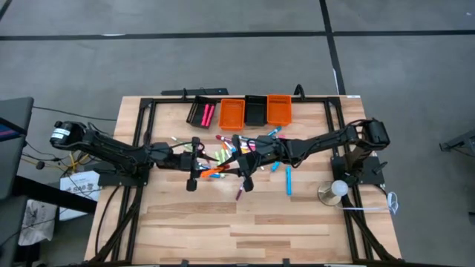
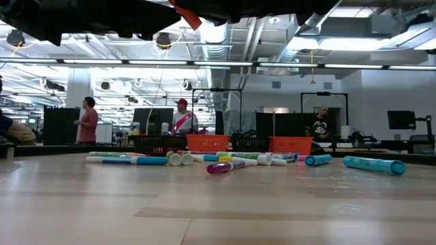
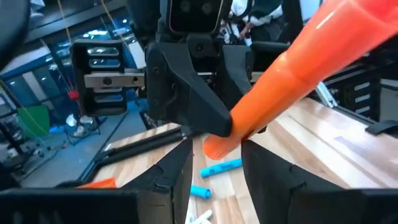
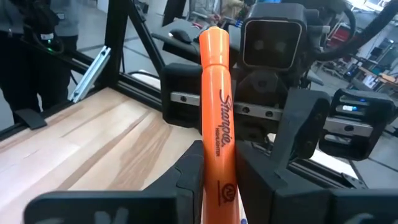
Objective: Pick & Place Markers
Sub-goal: Put the big orange highlighter pen into the left black basket
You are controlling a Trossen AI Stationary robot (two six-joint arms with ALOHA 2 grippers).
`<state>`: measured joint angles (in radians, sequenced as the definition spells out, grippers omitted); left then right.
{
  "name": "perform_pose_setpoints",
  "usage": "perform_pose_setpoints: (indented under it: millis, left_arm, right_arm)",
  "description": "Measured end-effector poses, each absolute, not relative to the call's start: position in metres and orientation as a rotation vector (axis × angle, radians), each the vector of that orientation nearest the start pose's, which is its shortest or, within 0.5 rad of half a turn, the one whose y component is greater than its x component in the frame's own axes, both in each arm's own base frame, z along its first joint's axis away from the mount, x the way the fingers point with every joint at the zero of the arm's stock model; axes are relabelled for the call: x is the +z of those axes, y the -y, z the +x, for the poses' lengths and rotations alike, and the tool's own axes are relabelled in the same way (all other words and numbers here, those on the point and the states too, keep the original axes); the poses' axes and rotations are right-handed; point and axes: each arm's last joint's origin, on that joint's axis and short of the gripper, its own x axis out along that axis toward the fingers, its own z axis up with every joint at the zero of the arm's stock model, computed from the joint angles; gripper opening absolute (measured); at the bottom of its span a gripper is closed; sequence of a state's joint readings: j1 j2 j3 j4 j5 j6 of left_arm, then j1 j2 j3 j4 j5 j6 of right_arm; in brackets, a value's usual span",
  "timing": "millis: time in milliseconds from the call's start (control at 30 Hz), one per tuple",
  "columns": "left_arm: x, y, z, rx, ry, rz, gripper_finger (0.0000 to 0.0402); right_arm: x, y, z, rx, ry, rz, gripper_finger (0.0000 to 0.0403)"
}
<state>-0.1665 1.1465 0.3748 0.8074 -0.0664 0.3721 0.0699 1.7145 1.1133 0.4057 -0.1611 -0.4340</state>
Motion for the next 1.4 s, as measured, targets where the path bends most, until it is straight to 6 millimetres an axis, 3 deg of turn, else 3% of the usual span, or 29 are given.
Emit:
perform_pose_setpoints:
  millis: [600, 767, 1067, 1200, 1400]
  left_arm:
    - [0.228, 0.036, 0.222, -0.093, 0.137, 0.371, 0.0162]
    - [0.228, 0.035, 0.222, -0.061, 0.129, 0.374, 0.014]
    - [0.228, 0.034, 0.222, -0.041, 0.128, 0.429, 0.0062]
    - [0.228, 0.034, 0.222, -0.036, 0.126, 0.451, 0.0062]
    - [0.228, 0.022, 0.224, 0.086, 0.096, 0.5, 0.0071]
  right_arm:
    - [0.252, -0.013, 0.388, 0.219, -0.192, -0.393, 0.0066]
    - [0.252, -0.017, 0.388, 0.228, -0.186, -0.399, 0.0066]
    - [0.252, -0.018, 0.388, 0.209, -0.192, -0.396, 0.0069]
    - [0.251, -0.017, 0.388, 0.164, -0.214, -0.409, 0.0105]
    - [0.251, -0.013, 0.385, 0.088, -0.263, -0.527, 0.0203]
